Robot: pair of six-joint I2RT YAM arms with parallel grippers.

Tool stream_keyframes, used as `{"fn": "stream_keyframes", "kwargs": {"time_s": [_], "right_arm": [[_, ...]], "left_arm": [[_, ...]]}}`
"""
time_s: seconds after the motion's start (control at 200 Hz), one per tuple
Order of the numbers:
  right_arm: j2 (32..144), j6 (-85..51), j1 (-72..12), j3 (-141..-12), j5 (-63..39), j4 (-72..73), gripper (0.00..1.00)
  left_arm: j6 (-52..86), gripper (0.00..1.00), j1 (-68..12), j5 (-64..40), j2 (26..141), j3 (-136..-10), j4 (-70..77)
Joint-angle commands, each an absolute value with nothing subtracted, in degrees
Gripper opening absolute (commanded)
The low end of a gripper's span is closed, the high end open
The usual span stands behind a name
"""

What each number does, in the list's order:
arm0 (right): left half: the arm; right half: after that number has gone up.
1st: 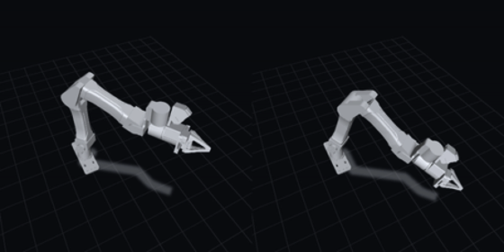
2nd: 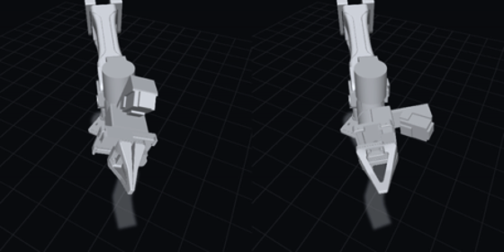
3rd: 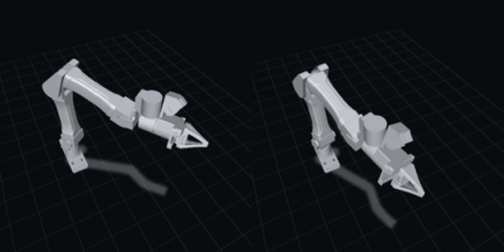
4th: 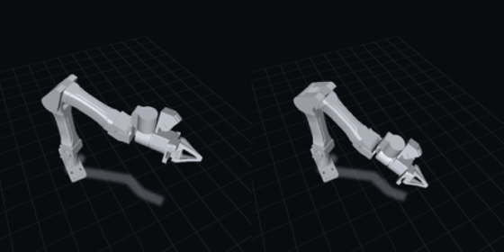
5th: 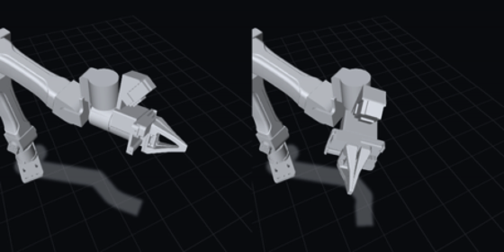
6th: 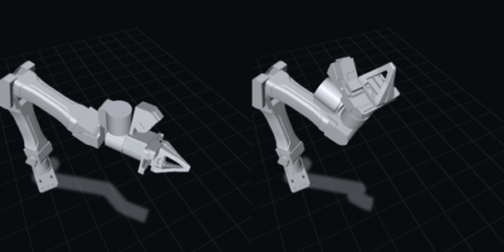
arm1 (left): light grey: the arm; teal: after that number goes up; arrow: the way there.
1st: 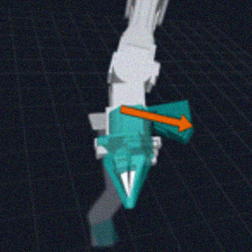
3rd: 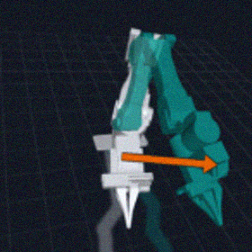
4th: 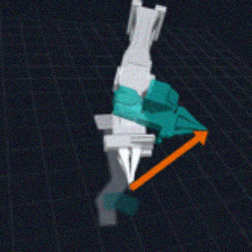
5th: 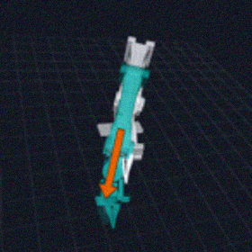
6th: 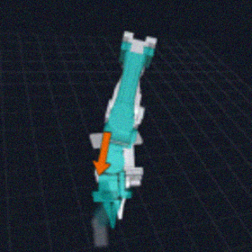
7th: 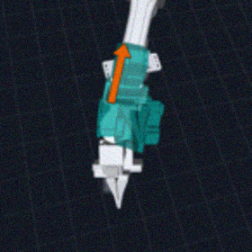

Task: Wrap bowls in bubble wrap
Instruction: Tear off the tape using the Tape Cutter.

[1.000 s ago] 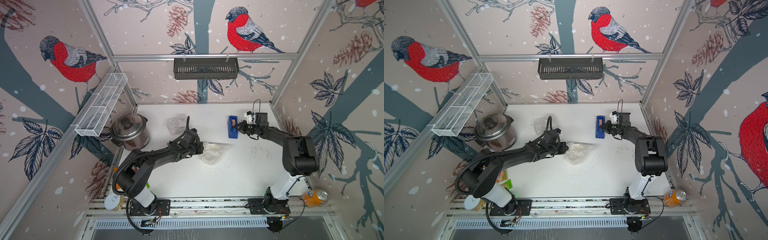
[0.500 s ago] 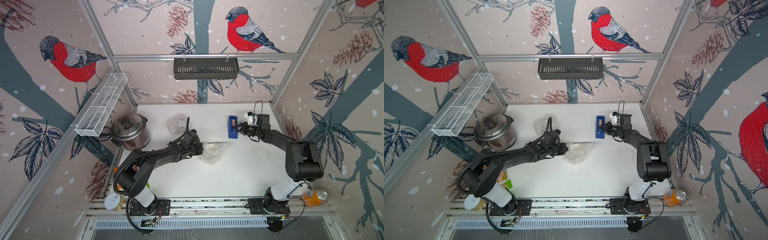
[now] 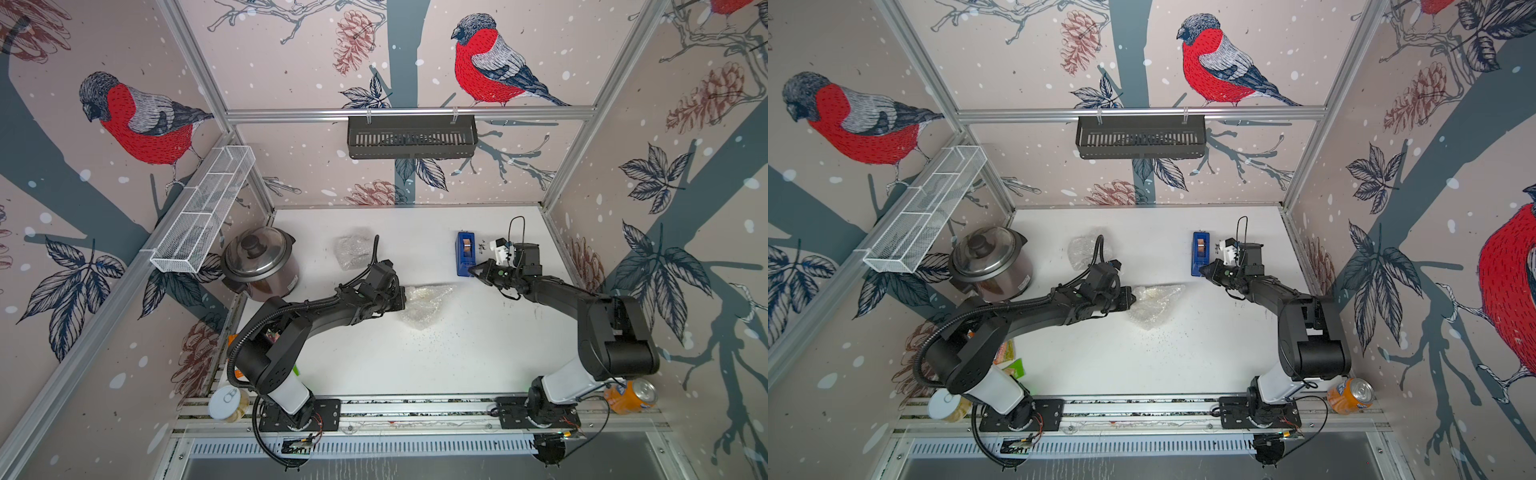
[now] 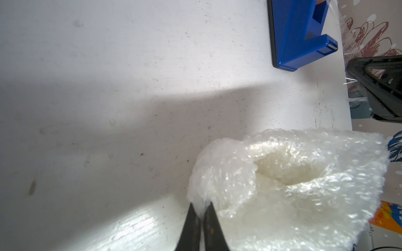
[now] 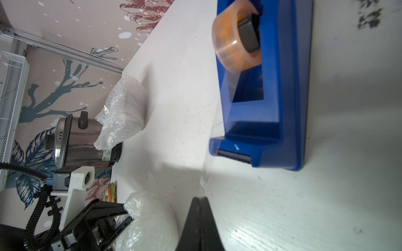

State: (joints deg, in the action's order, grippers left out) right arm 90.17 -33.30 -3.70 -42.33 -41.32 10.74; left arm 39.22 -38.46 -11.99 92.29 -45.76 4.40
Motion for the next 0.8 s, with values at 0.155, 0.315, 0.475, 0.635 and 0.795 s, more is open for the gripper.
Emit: {"fn": "stream_keyframes", "kwargs": {"time_s": [0.155, 0.315, 0.475, 0.635, 0.795], "right_arm": [[89.3, -34.1, -3.9, -40.5, -42.5, 11.8, 0.0], [89.1, -33.9, -4.0, -39.7, -41.9, 11.6, 0.0], [91.1, -33.5, -4.0, -39.4, -41.1, 11.9, 0.0], [94.0, -32.1, -4.0, -40.0, -38.1, 11.0, 0.0], [96.2, -31.2, -4.0, -40.4, -33.3, 9.7, 0.0]], "left_arm": [[39.3, 0.02, -38.5, -12.4, 92.4, -45.9, 4.2], [39.3, 0.01, -38.5, -12.5, 92.5, -46.0, 4.1], [39.3, 0.01, -38.6, -12.5, 92.4, -46.2, 4.0], [39.2, 0.01, -38.5, -12.4, 92.3, -46.3, 3.7], [39.2, 0.01, -38.5, -12.3, 92.3, -46.3, 3.7]]}}
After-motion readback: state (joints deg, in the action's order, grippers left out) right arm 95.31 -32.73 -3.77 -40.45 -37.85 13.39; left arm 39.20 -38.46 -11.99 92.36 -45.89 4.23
